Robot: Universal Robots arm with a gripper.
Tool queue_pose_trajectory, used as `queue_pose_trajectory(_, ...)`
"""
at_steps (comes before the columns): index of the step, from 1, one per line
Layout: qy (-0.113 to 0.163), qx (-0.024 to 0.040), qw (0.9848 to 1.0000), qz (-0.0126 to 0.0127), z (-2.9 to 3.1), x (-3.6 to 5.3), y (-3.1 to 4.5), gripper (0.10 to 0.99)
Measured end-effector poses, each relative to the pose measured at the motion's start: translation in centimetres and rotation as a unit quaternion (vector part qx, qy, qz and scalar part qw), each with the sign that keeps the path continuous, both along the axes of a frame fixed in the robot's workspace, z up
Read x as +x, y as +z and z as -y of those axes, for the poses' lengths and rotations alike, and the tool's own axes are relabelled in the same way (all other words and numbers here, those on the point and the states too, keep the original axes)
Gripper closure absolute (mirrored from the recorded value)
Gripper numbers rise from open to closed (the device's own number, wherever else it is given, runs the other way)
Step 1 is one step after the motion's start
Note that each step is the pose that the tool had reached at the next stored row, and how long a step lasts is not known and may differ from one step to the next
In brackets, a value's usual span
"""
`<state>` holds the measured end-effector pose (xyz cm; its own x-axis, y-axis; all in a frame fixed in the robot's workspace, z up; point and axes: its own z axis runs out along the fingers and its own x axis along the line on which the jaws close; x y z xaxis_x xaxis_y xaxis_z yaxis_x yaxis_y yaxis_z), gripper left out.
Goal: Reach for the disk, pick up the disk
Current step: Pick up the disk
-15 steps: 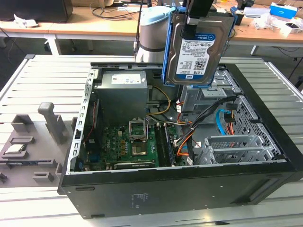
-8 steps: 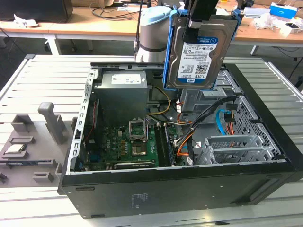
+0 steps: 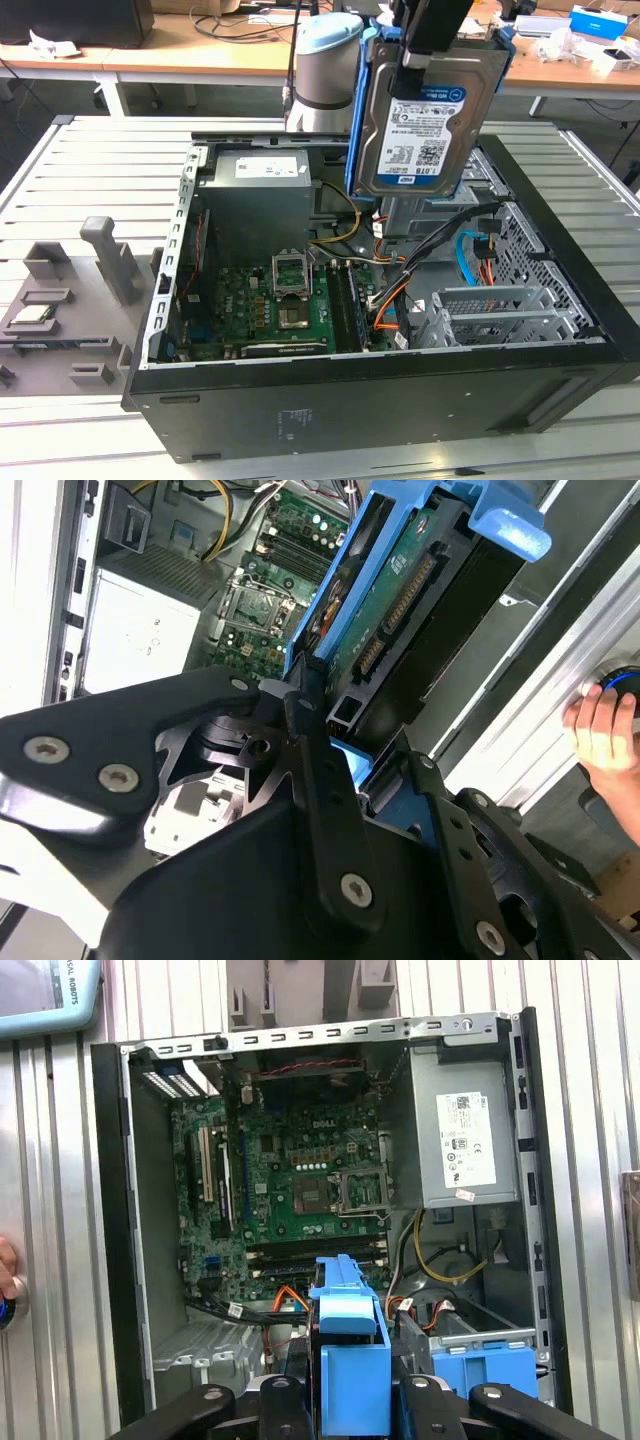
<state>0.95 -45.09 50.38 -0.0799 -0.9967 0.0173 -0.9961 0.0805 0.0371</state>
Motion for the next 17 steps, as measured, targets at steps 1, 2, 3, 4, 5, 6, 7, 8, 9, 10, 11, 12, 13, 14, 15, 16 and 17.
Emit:
queue_pose_trajectory(1,0.000,0.0000,1.0000,0.0000,0.10,0.00,0.00,0.722)
queue_pose_trajectory(2,0.000,0.0000,1.0000,0.0000,0.27,0.00,0.00,0.722)
queue_pose_trajectory(3,0.000,0.0000,1.0000,0.0000,0.38,0.00,0.00,0.722)
queue_pose_trajectory(4,0.000,0.0000,1.0000,0.0000,0.49,0.00,0.00,0.722)
queue_pose_trajectory(5,0.000,0.0000,1.0000,0.0000,0.59,0.00,0.00,0.722)
queue_pose_trajectory(6,0.000,0.0000,1.0000,0.0000,0.70,0.00,0.00,0.722)
queue_pose_trajectory(7,0.000,0.0000,1.0000,0.0000,0.81,0.00,0.00,0.722)
queue_pose_trajectory(8,0.000,0.0000,1.0000,0.0000,0.97,0.00,0.00,0.722)
queue_pose_trajectory(9,0.000,0.0000,1.0000,0.0000,1.13,0.00,0.00,0.722)
queue_pose_trajectory(10,0.000,0.0000,1.0000,0.0000,1.27,0.00,0.00,0.722)
queue_pose_trajectory(11,0.000,0.0000,1.0000,0.0000,1.41,0.00,0.00,0.722)
queue_pose_trajectory(12,0.000,0.0000,1.0000,0.0000,1.71,0.00,0.00,0.722)
queue_pose_trajectory(13,0.000,0.0000,1.0000,0.0000,1.89,0.00,0.00,0.722)
queue_pose_trajectory(14,0.000,0.0000,1.0000,0.0000,1.98,0.00,0.00,0.722)
queue_pose_trajectory(15,0.000,0.0000,1.0000,0.0000,2.16,0.00,0.00,0.722)
queue_pose_trajectory(16,0.000,0.0000,1.0000,0.0000,2.37,0.00,0.00,0.722)
queue_pose_trajectory(17,0.000,0.0000,1.0000,0.0000,2.58,0.00,0.00,0.722)
